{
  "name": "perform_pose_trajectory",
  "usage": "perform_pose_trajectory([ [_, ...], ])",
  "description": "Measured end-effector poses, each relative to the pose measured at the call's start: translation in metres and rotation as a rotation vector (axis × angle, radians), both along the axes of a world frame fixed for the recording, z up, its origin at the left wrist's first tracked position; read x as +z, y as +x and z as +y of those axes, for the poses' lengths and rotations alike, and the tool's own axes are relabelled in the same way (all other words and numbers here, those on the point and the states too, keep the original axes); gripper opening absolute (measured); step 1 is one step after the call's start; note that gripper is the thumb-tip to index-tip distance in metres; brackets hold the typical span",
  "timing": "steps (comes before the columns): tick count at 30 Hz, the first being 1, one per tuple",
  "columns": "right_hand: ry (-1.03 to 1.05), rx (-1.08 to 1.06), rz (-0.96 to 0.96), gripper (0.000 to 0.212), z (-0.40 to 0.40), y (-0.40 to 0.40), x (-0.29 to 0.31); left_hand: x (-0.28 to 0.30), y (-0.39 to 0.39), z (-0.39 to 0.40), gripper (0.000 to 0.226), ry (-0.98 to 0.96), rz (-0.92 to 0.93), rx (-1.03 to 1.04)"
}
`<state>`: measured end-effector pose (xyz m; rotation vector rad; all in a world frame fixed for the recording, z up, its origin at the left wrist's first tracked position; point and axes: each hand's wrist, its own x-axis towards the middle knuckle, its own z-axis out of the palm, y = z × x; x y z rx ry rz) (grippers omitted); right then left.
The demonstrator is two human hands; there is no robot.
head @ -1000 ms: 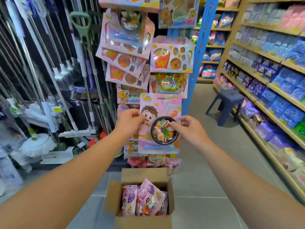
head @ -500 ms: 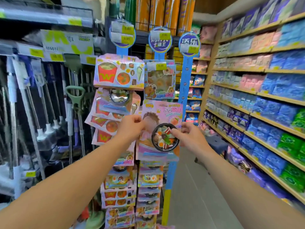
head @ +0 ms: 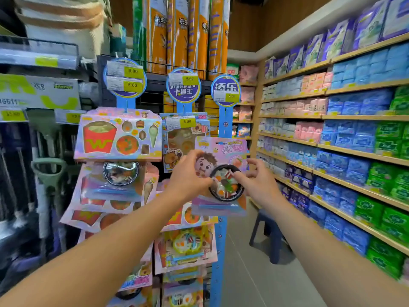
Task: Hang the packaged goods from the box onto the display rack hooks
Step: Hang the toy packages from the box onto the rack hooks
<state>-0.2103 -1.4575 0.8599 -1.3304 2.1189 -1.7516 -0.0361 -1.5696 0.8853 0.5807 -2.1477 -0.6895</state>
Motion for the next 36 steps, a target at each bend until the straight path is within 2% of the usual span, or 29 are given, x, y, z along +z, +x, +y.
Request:
perform_pose_trajectory([
  [6, -0.033, 0.026, 0.042, 0.052, -0.024, -0.049, 0.015, 0.013, -0.051, -0.020, 0.082, -0.143, -0.068, 0.133],
  [12, -0.103, 0.072, 0.117, 0.057, -0.048, -0.103, 0.038, 0.030, -0.100, -0.029, 0.070, -0.195, -0.016, 0.221],
  [17, -0.119, 0.114, 0.205, 0.044, -0.066, -0.132, 0.052, 0.038, -0.123, -0.034, 0.060, -0.277, 0.019, 0.317],
  [23, -0.229, 0.128, 0.192, 0.028, -0.084, -0.148, 0.065, 0.052, -0.139, -0.034, 0.055, -0.375, 0.069, 0.424],
  [27, -0.265, 0.134, 0.208, 0.026, -0.092, -0.147, 0.084, 0.070, -0.141, -0.033, 0.051, -0.362, 0.111, 0.472],
  [30, -0.244, 0.136, 0.204, 0.017, -0.096, -0.148, 0.094, 0.077, -0.144, -0.034, 0.046, -0.308, 0.142, 0.463],
  [33, -0.202, 0.138, 0.199, 0.017, -0.096, -0.146, 0.094, 0.074, -0.143, -0.035, 0.045, -0.256, 0.101, 0.491],
  [36, -0.185, 0.143, 0.223, 0.018, -0.094, -0.144, 0.089, 0.066, -0.141, -0.035, 0.031, -0.233, 0.085, 0.497],
])
